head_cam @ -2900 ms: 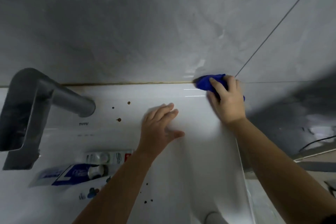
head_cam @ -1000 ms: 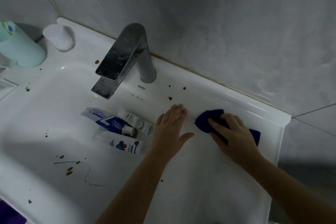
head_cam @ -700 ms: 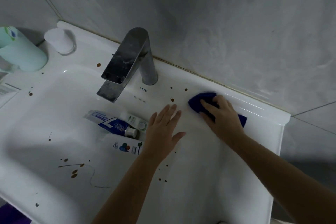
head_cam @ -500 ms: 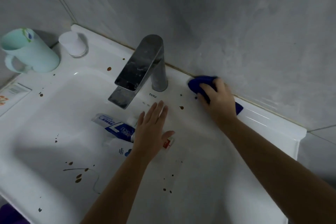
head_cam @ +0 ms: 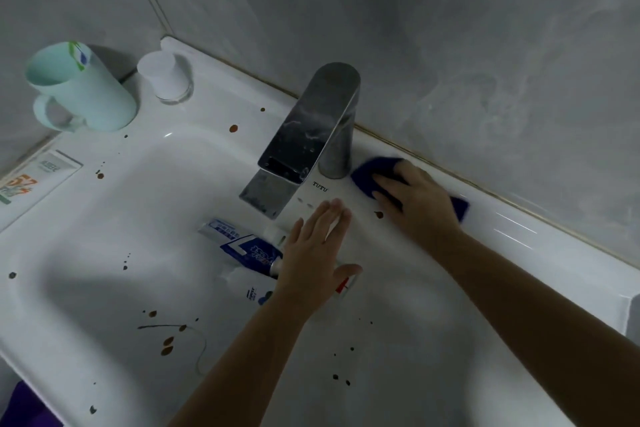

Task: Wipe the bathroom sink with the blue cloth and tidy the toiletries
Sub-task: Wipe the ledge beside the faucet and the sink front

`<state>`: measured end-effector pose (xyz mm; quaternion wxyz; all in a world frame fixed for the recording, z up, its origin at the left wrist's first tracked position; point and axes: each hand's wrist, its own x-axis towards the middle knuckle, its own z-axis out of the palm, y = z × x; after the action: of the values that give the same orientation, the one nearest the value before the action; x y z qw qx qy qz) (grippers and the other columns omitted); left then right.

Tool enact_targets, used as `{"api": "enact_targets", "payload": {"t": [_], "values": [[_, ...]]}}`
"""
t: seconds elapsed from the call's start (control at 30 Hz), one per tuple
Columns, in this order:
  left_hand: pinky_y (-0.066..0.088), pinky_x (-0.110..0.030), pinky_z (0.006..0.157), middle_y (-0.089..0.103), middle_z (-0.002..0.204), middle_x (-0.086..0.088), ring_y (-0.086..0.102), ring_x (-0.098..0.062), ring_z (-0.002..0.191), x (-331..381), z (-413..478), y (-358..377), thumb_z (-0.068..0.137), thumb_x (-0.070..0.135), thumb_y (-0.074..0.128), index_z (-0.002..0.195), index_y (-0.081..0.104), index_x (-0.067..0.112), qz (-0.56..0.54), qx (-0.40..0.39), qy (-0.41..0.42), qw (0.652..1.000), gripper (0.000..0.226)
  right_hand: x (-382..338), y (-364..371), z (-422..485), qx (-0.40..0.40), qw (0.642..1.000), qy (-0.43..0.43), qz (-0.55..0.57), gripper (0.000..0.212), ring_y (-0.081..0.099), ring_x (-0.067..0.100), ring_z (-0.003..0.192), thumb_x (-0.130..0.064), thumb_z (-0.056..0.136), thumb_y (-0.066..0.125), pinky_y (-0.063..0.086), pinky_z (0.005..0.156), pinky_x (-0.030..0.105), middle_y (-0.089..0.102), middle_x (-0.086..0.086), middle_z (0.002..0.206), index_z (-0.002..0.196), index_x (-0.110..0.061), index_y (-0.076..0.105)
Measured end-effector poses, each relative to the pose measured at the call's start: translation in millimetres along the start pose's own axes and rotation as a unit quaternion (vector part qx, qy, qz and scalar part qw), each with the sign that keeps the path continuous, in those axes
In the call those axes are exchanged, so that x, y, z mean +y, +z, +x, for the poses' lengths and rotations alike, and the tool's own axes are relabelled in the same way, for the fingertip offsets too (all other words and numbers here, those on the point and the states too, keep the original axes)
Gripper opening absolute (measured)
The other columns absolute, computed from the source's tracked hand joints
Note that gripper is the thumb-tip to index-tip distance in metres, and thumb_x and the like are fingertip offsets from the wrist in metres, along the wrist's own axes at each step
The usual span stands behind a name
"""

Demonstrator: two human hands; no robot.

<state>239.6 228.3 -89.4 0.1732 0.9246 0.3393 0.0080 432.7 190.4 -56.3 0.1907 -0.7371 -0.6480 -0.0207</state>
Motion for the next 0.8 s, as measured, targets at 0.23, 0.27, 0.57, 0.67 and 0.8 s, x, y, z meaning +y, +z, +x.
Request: {"api": "enact_targets", "payload": {"t": [0.23,0.27,0.57,0.67,0.8], "values": [[0.022,-0.045,0.109,0.021,0.153,-0.005,0.01,-0.015,0.138,1.1,0.5,-0.7,0.078,0.057,0.051,0.145,0.026,0.015,-0.021,0.027,0.005,0.999,0.083,7.6,-30.7,-71.7,-0.025,0.999,0.02,-0.005,0.028,0.061,0.029,0.076,-0.018,0.084,0.059,0.052,0.061,0.033,0.059,0.013,0.094,0.108,-0.006,0.066],[0.022,-0.045,0.108,0.021,0.152,-0.004,0.009,-0.015,0.137,1.8,0.9,0.7,0.077,0.056,0.051,0.144,0.027,0.014,-0.032,0.034,0.003,0.999,0.082,11.3,-33.9,-78.6,-0.017,0.999,0.028,-0.011,0.029,0.061,0.029,0.075,-0.021,0.085,0.056,0.051,0.06,0.033,0.06,0.013,0.093,0.108,-0.006,0.066],[0.027,-0.046,0.107,0.029,0.15,-0.009,0.02,-0.02,0.137,-1.6,2.1,5.6,0.075,0.057,0.047,0.142,0.031,0.013,-0.057,0.059,0.01,0.997,0.082,-12.6,6.7,17.7,-0.028,0.999,-0.019,0.003,0.039,0.06,0.031,0.074,-0.03,0.086,0.039,0.053,0.06,0.035,0.06,0.015,0.099,0.102,-0.007,0.067],[0.028,-0.042,0.105,0.035,0.147,-0.01,0.028,-0.023,0.135,-4.8,1.8,5.4,0.077,0.06,0.044,0.141,0.035,0.012,-0.047,0.057,0.023,0.997,0.08,-3.7,-8.3,-30.2,-0.057,0.996,-0.06,0.016,0.033,0.061,0.024,0.071,-0.027,0.084,0.048,0.05,0.058,0.029,0.059,0.01,0.097,0.107,-0.01,0.066],[0.016,-0.039,0.115,0.015,0.155,-0.004,0.01,-0.019,0.142,-3.8,1.8,0.9,0.082,0.055,0.053,0.146,0.019,0.017,-0.047,0.026,0.024,0.998,0.082,-2.2,-0.8,-5.2,-0.034,0.998,-0.04,-0.019,0.031,0.061,0.031,0.071,-0.025,0.086,0.049,0.047,0.057,0.029,0.06,0.015,0.1,0.105,-0.008,0.066]]}}
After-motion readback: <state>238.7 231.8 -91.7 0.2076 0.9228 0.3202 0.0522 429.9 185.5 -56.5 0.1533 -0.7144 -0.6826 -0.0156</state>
